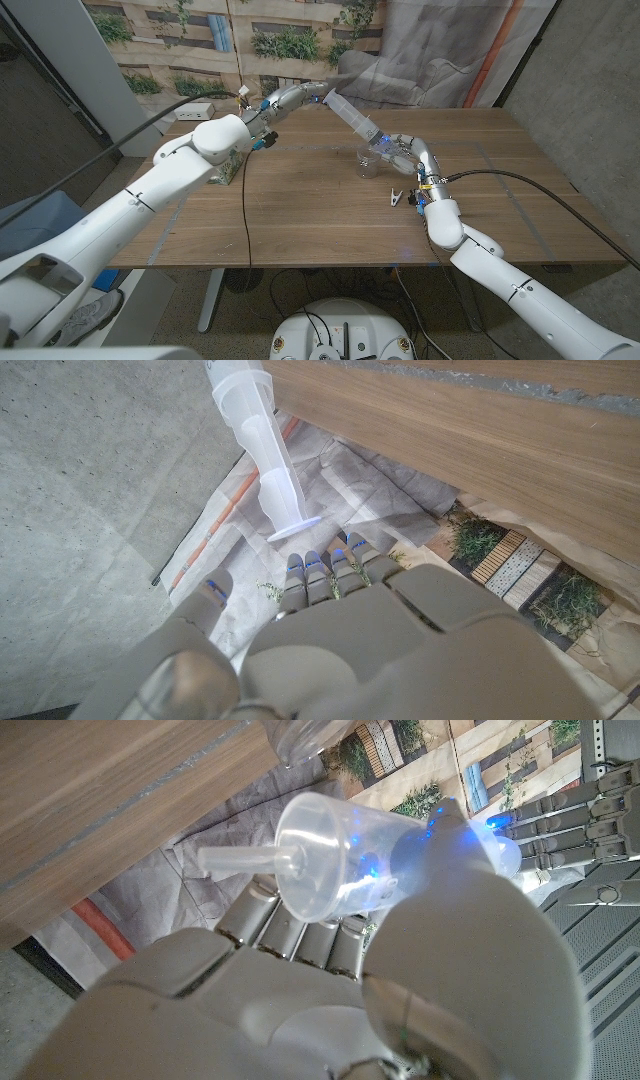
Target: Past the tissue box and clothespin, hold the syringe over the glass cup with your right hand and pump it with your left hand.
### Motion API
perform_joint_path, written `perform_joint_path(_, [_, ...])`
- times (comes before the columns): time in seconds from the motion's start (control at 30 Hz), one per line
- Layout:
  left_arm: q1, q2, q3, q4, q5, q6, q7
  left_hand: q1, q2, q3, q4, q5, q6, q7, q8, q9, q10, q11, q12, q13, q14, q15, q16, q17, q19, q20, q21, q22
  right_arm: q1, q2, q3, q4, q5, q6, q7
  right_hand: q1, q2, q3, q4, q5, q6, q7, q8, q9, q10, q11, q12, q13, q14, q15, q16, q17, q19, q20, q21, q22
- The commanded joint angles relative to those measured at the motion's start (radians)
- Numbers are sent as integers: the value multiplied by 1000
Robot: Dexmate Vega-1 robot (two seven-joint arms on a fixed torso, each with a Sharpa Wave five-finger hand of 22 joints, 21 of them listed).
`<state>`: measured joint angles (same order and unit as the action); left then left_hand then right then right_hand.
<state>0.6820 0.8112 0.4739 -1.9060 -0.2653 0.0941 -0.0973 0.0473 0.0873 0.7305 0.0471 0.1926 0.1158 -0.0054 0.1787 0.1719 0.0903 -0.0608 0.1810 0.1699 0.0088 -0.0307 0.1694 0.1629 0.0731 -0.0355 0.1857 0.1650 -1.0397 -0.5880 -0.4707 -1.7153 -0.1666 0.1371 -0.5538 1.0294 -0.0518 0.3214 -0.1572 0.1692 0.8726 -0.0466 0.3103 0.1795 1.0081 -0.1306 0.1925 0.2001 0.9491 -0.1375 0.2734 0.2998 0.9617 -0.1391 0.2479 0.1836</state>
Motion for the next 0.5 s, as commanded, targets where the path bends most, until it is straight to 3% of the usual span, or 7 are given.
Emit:
perform_joint_path(0.03, [2,6,-5,-2,0,5,-4,-6,73,10,-2,-1,-1,0,-2,0,-1,-4,0,1,-6,-70,1,2,5,-42,6,5,10,1,0,9,1,-5,0,-64,173,9,2,6,138,-91,5,4,42,-31,4,3,9,-89,-3,4,9,-70,6,6])
perform_joint_path(0.5, [-43,-27,29,61,3,-29,-50,-8,71,11,0,-1,16,2,5,1,25,-7,10,1,19,-76,9,3,13,-40,9,5,24,7,-6,25,-2,5,-4,-66,173,10,3,6,139,-92,0,4,42,-30,3,3,9,-88,-5,6,9,-70,6,6])
